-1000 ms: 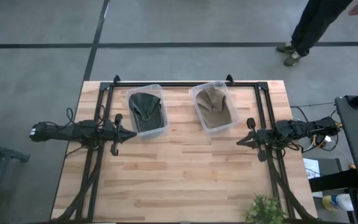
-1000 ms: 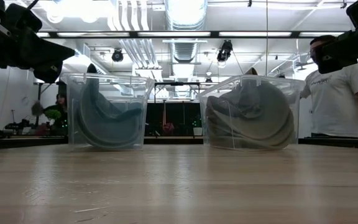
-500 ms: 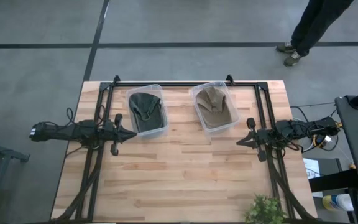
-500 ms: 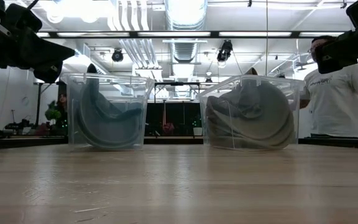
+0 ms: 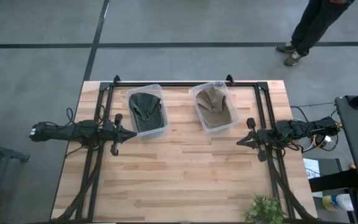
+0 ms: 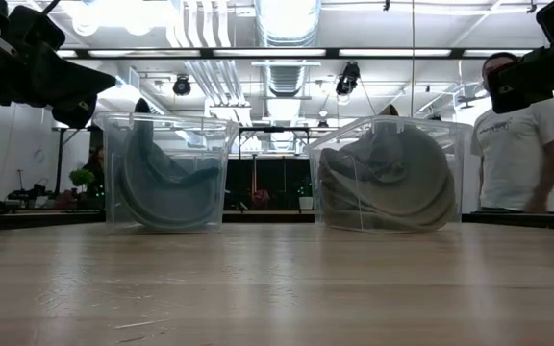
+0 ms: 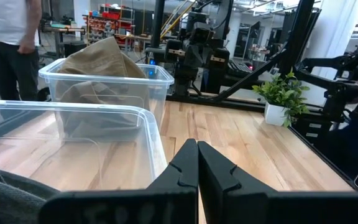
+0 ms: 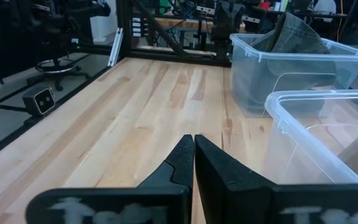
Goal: Pick & Place hat
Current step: Return to Home Position
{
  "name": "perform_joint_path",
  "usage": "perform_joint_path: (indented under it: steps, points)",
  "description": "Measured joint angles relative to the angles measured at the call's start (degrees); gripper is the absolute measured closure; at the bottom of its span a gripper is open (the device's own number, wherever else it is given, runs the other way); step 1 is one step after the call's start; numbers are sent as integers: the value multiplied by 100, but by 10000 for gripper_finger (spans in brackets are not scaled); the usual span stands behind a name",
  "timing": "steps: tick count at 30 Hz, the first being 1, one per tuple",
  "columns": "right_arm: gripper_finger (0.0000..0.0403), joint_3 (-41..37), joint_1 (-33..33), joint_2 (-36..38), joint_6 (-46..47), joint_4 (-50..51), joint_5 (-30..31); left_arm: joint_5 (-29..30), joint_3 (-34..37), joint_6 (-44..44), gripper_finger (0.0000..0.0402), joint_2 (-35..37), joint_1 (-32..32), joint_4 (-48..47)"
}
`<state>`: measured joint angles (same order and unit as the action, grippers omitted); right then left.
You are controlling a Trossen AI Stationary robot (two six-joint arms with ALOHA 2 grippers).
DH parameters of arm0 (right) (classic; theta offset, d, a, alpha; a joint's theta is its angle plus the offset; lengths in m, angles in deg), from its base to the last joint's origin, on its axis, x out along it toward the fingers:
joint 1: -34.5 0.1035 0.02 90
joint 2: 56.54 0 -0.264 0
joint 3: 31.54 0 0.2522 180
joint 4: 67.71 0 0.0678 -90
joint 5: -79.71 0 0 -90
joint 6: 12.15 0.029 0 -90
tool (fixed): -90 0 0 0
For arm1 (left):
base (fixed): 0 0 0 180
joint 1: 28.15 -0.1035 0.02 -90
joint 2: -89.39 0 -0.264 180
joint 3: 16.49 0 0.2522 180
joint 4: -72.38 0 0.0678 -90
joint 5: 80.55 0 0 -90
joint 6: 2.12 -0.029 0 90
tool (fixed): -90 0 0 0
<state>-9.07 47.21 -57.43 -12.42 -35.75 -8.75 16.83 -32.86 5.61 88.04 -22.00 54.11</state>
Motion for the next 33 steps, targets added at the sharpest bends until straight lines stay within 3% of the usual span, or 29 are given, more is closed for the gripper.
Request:
perform_joint_path:
  steps: [33]
  points:
    - [394,0,1,-2,-10,0,0,0,4,0,401,1,0,-1]
